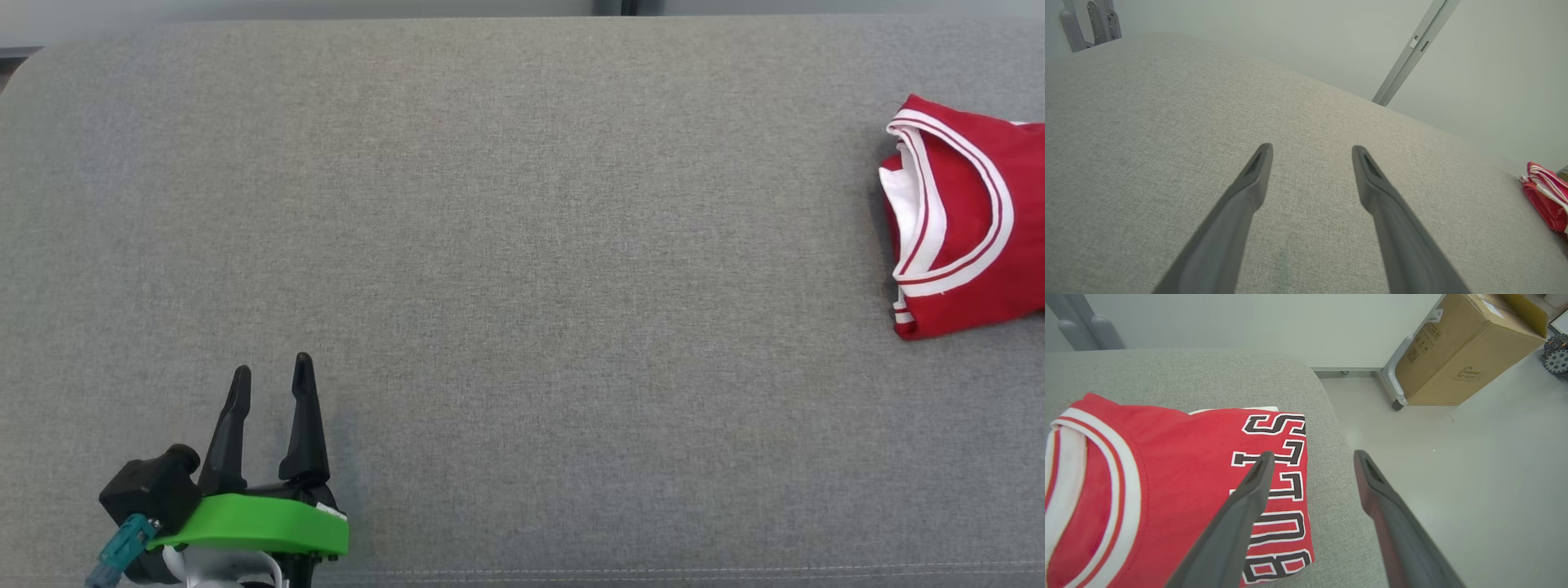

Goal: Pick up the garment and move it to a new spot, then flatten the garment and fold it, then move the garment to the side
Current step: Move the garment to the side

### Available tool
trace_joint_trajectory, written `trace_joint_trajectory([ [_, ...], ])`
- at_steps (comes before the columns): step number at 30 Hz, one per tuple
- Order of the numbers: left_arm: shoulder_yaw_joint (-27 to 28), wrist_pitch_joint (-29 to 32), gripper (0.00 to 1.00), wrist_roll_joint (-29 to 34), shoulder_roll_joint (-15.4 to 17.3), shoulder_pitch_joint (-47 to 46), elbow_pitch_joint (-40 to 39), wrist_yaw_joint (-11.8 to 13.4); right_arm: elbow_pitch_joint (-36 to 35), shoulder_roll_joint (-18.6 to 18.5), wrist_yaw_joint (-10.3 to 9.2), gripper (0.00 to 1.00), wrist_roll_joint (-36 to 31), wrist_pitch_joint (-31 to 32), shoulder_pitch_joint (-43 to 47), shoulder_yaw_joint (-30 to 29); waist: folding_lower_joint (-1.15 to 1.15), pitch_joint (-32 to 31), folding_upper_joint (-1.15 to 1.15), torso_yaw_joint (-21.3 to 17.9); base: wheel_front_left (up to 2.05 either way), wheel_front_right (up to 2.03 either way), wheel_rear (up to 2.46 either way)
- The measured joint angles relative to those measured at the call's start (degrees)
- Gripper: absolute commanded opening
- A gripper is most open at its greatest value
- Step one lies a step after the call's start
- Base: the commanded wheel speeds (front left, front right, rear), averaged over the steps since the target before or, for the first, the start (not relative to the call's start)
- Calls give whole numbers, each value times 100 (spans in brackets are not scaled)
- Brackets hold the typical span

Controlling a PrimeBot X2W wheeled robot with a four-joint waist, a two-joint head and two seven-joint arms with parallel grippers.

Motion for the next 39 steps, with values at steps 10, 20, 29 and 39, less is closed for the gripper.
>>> trace_joint_trajectory([
  [10,-149,-2,100,-2,-18,-357,34,-91,-455,344,1,100,-158,-858,-565,-131,0,-334,0,-226,0,0,0],
  [20,-23,-58,100,-154,-115,-583,264,-115,-1090,1361,8,100,-54,-2051,-391,-192,0,-917,0,-559,0,0,0],
  [29,93,-77,100,-181,-120,-572,338,-108,-1740,1869,-11,100,130,-2094,507,-358,0,-1325,0,-874,0,0,0],
  [39,194,-103,100,-3,-122,-482,342,-103,-2743,2294,-109,100,-164,-2092,1333,-724,0,-1503,0,-965,0,0,0],
])
